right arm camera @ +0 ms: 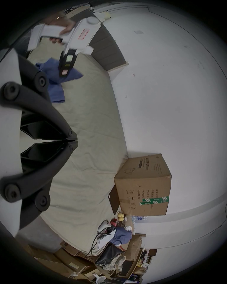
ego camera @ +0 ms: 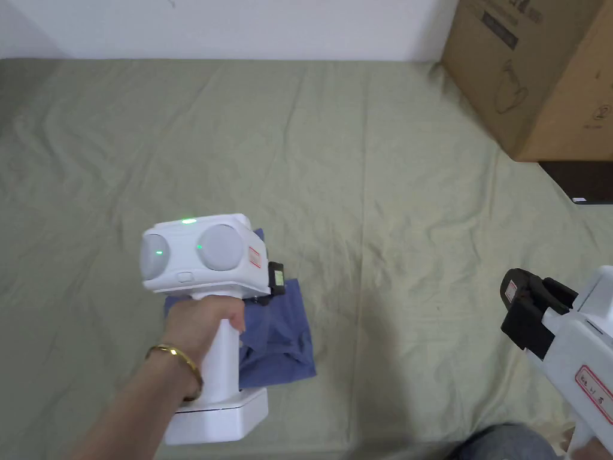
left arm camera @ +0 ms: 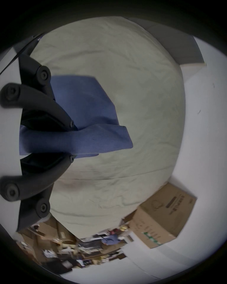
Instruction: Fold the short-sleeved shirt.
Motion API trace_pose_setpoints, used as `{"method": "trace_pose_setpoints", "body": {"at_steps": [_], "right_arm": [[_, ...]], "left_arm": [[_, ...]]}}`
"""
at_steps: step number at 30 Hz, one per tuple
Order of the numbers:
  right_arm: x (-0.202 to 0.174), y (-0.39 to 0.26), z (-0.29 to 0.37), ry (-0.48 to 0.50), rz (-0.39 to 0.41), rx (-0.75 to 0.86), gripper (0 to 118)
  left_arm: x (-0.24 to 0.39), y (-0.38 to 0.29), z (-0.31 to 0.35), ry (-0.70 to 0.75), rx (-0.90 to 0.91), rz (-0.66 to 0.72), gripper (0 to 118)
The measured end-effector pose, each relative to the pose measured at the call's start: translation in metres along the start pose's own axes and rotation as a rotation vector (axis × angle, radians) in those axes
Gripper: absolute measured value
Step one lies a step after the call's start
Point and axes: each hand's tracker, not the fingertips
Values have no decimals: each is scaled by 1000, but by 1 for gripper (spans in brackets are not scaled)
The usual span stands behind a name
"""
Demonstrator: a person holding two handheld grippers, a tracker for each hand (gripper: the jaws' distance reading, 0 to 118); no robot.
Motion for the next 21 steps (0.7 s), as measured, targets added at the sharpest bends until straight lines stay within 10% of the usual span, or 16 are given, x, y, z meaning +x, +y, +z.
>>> {"method": "trace_pose_setpoints", "body": {"at_steps": [8,11,13,16,21], "right_arm": [[14,-2,3,-65,10,-15,0],[15,-2,1,-75,25,-26,0],[14,-3,-3,-73,28,-31,0],[8,-3,-5,-61,22,-30,0],[-4,-2,-9,-41,51,-40,0]], "left_arm": [[30,-11,-48,-194,-158,16,67],[14,0,-13,-343,-23,123,66],[4,12,12,-305,120,89,57],[-2,18,30,-129,306,8,1],[7,-11,-13,-85,195,-41,0]]}}
